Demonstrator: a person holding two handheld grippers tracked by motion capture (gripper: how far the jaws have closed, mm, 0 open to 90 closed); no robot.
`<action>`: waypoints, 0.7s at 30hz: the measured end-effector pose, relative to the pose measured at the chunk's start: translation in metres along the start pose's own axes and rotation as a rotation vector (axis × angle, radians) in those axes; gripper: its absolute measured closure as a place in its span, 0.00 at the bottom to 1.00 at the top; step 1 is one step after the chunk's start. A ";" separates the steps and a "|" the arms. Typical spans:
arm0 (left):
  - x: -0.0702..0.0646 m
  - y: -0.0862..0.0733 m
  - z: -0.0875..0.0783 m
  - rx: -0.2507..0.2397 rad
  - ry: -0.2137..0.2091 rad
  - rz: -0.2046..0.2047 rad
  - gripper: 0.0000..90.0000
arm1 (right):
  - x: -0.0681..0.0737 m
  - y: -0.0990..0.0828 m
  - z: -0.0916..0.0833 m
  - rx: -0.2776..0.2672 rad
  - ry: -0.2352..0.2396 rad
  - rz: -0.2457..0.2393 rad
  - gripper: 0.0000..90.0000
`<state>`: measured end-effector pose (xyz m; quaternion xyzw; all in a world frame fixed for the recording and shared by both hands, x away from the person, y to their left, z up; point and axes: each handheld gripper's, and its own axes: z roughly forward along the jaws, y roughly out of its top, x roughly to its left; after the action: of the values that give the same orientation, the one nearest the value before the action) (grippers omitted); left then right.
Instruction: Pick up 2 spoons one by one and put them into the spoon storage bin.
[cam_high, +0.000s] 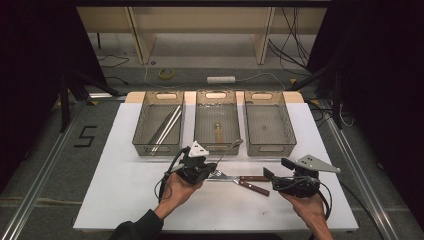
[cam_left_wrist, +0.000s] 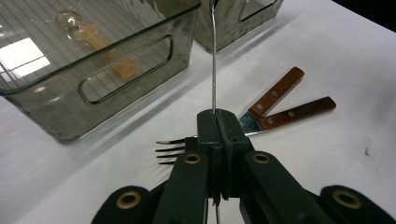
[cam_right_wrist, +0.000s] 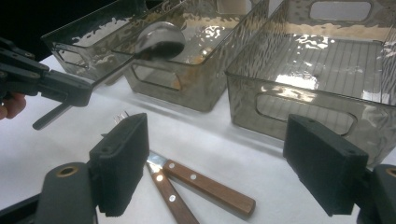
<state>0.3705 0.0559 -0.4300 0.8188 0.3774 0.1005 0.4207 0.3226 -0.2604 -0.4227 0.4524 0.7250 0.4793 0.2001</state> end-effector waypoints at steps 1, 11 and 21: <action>0.001 0.001 -0.001 -0.002 -0.001 -0.005 0.99 | 0.000 0.000 0.000 -0.001 0.000 -0.001 0.26; 0.010 0.008 -0.005 -0.025 0.004 -0.021 0.99 | 0.000 0.000 0.001 -0.005 0.002 0.009 0.23; 0.028 0.019 -0.013 -0.062 0.027 -0.056 0.99 | 0.001 0.000 0.000 -0.008 0.006 0.010 0.21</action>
<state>0.3935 0.0769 -0.4118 0.7931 0.4024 0.1116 0.4434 0.3223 -0.2597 -0.4232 0.4535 0.7215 0.4846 0.1974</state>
